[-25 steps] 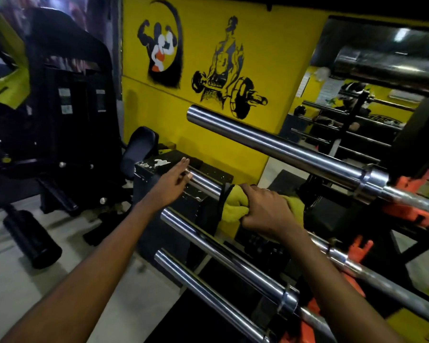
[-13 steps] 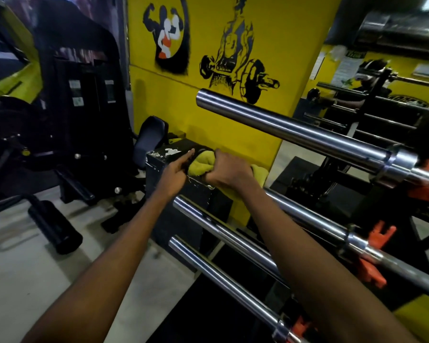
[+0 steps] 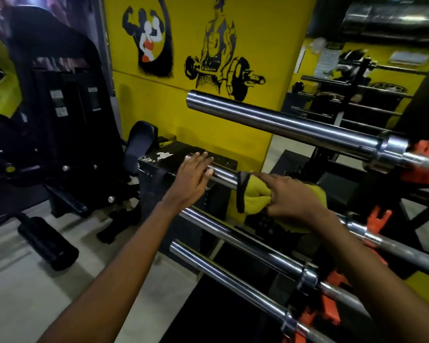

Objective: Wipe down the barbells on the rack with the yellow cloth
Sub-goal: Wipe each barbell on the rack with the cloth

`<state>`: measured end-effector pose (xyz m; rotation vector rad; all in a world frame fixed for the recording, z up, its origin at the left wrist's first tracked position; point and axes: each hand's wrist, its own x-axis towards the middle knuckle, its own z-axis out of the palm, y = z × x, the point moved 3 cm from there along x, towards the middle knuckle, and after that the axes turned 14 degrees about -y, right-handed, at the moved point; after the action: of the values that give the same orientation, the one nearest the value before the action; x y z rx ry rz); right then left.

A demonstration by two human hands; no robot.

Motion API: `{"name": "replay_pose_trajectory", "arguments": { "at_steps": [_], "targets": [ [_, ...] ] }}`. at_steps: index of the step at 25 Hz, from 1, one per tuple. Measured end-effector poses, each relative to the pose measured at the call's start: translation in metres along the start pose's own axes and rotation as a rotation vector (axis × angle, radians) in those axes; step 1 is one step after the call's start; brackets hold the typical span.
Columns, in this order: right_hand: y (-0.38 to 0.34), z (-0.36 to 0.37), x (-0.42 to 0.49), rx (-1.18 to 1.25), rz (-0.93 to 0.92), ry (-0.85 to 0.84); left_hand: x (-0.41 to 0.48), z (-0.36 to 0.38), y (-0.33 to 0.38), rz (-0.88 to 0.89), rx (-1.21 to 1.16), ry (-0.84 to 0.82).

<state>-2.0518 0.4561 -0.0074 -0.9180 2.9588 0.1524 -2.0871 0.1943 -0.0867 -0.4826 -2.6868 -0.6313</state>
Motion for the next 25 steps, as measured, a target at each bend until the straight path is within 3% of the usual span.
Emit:
{"name": "replay_pose_trajectory", "arguments": {
  "at_steps": [7,9,11,13,14,17,18,22,25],
  "targets": [
    [0.012,0.005,0.001,0.129,0.066,0.108,0.036,-0.010,0.020,-0.096,0.134,0.095],
    [0.010,0.006,-0.001,0.077,0.072,0.100,0.054,-0.023,0.024,-0.164,0.296,-0.050],
    [0.008,0.010,-0.003,0.000,0.085,0.105,0.073,-0.029,0.024,-0.274,0.322,-0.327],
    [0.001,0.018,-0.002,-0.074,0.106,0.114,0.080,-0.029,0.018,-0.341,0.216,-0.433],
    [-0.004,0.020,-0.001,-0.103,0.117,0.124,0.078,-0.029,0.016,-0.304,0.116,-0.355],
    [-0.020,0.026,0.011,-0.176,0.134,0.162,0.050,-0.033,0.010,-0.186,-0.287,0.097],
    [-0.027,0.029,0.017,-0.186,0.136,0.165,0.041,-0.027,-0.002,-0.193,-0.354,0.166],
    [-0.073,0.041,0.043,-0.296,0.119,0.188,0.012,-0.008,-0.039,-0.301,-0.794,-0.008],
    [-0.090,0.043,0.062,-0.282,0.053,0.170,0.014,-0.017,-0.055,-0.398,-0.765,-0.114]
  ]
}}
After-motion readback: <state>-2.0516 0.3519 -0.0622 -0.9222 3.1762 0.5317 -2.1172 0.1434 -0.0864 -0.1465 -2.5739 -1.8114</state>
